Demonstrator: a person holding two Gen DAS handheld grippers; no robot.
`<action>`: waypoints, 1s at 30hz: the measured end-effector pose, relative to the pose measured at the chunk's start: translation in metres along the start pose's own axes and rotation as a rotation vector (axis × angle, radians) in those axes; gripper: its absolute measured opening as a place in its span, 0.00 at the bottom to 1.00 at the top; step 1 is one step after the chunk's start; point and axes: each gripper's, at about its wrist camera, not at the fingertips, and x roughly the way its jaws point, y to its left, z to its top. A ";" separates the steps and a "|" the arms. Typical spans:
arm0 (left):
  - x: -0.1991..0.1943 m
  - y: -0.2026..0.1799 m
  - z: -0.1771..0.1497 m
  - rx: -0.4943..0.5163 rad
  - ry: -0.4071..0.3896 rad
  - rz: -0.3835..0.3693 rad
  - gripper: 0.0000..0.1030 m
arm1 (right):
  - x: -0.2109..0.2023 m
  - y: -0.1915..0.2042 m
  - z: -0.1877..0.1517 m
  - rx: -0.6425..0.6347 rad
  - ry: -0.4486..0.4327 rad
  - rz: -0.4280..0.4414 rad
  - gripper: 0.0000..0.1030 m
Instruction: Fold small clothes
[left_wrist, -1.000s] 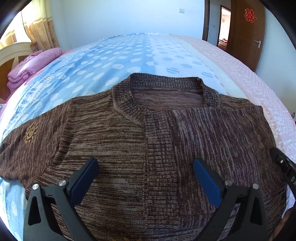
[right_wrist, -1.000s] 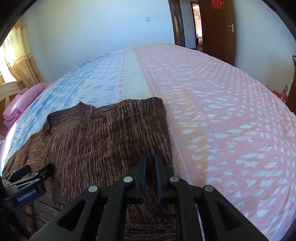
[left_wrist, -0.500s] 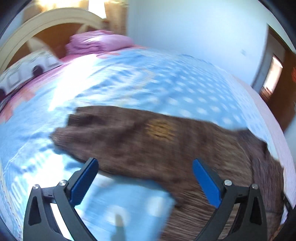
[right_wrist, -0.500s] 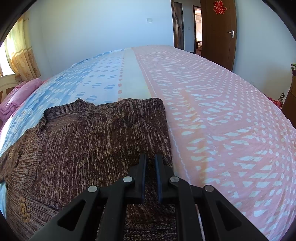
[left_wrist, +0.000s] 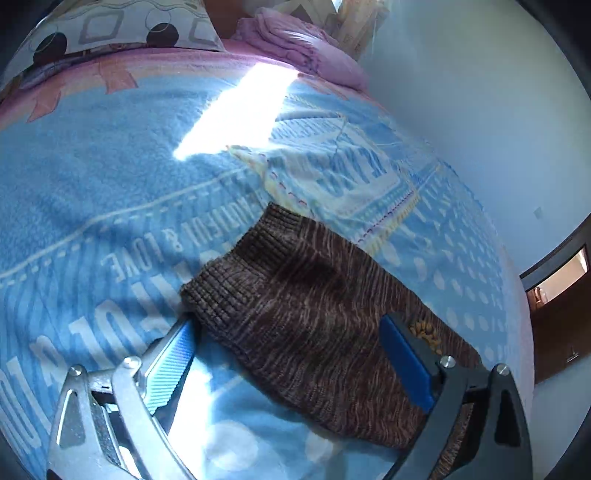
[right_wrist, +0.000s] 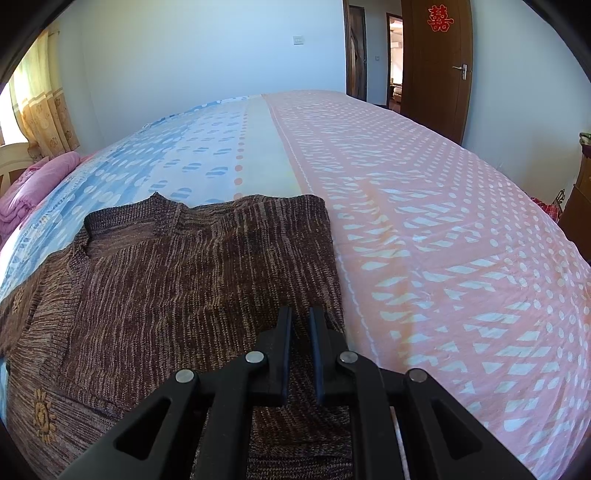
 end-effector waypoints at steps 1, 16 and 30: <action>0.002 -0.001 0.000 0.009 -0.006 0.010 0.94 | 0.000 0.000 0.000 -0.001 0.000 -0.001 0.09; 0.004 -0.005 0.001 0.089 -0.080 0.079 0.10 | 0.000 0.000 0.000 -0.001 -0.001 0.000 0.09; -0.068 -0.205 -0.114 0.644 -0.226 -0.174 0.09 | 0.001 -0.001 0.001 0.005 -0.003 0.008 0.09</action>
